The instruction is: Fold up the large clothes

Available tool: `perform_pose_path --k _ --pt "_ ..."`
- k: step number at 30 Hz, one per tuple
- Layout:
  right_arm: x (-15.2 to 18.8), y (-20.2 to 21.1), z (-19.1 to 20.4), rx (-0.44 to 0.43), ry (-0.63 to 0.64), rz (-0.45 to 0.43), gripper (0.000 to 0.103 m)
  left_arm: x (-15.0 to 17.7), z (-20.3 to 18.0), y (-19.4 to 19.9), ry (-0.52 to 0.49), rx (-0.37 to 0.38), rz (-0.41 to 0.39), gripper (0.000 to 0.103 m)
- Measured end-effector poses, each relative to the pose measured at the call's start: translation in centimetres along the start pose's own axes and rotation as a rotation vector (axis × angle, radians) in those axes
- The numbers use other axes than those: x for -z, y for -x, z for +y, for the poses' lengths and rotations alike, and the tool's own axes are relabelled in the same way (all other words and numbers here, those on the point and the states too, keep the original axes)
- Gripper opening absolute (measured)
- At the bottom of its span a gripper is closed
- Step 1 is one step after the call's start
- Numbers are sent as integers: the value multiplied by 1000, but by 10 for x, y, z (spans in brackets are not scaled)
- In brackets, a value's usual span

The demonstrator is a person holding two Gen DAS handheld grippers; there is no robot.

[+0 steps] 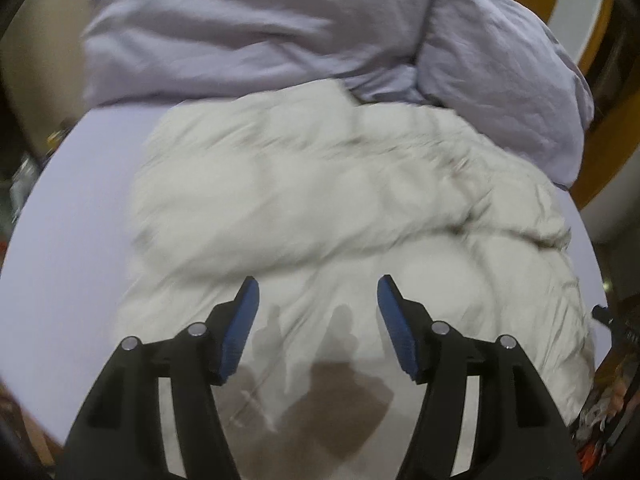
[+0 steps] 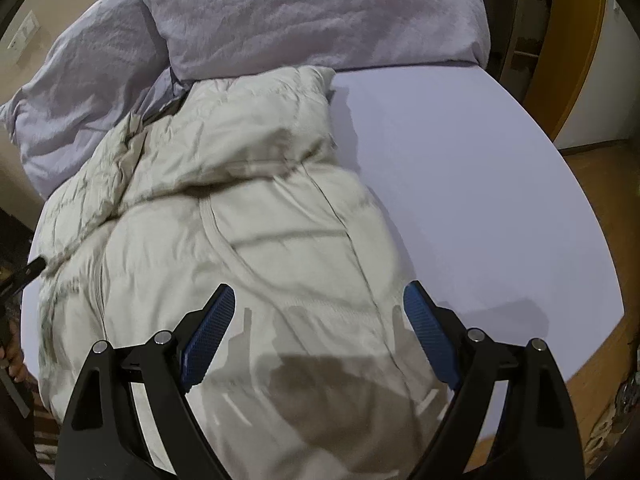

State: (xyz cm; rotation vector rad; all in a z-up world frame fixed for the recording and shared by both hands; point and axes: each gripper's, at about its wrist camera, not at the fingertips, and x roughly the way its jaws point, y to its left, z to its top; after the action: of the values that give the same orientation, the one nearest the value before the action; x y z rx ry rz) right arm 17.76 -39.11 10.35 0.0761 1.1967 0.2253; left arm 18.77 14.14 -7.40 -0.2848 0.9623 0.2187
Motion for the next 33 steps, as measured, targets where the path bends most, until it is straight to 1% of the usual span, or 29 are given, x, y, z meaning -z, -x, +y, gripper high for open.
perform_pose_path --k 1,6,9,12,15,17,19,22,24,25,26,27,28,29,30,32,33 --pt "5 2 -5 -2 0 5 88 7 7 4 13 -9 3 62" --pt "28 5 -30 -13 -25 38 88 68 61 37 113 -62 17 66" --pt "44 5 -43 -36 -51 59 88 98 87 49 174 -67 23 68" --pt "55 3 -50 -77 -74 80 88 121 103 52 238 -56 34 68" --pt "63 -1 -51 -113 -84 97 87 138 113 50 305 -16 42 68" --pt "66 -5 -50 -130 -88 107 82 145 116 48 342 10 41 68" --pt "69 -6 -49 -142 -90 111 77 150 116 48 360 21 30 68" --pt "70 -8 -48 -146 -75 103 73 153 112 49 357 26 19 67" --pt "71 -7 -49 -146 -66 85 68 155 109 49 356 40 13 61" --pt "73 -7 -50 -148 -66 78 62 156 109 50 357 49 12 56" --pt "74 -6 -51 -154 -67 74 52 157 109 50 360 59 11 51" --pt "74 -6 -52 -173 -69 72 46 158 108 50 364 69 9 49" --pt "75 -7 -53 -193 -75 72 33 160 107 50 365 73 6 44" --pt "75 -6 -53 -207 -82 68 25 160 106 51 363 82 0 36" --pt "74 -4 -53 -214 -84 58 22 160 105 52 361 87 -5 33" --pt "73 -1 -51 -213 -83 46 15 159 102 57 349 92 -18 21" --pt "72 2 -50 -212 -82 36 14 159 100 59 341 91 -26 19"
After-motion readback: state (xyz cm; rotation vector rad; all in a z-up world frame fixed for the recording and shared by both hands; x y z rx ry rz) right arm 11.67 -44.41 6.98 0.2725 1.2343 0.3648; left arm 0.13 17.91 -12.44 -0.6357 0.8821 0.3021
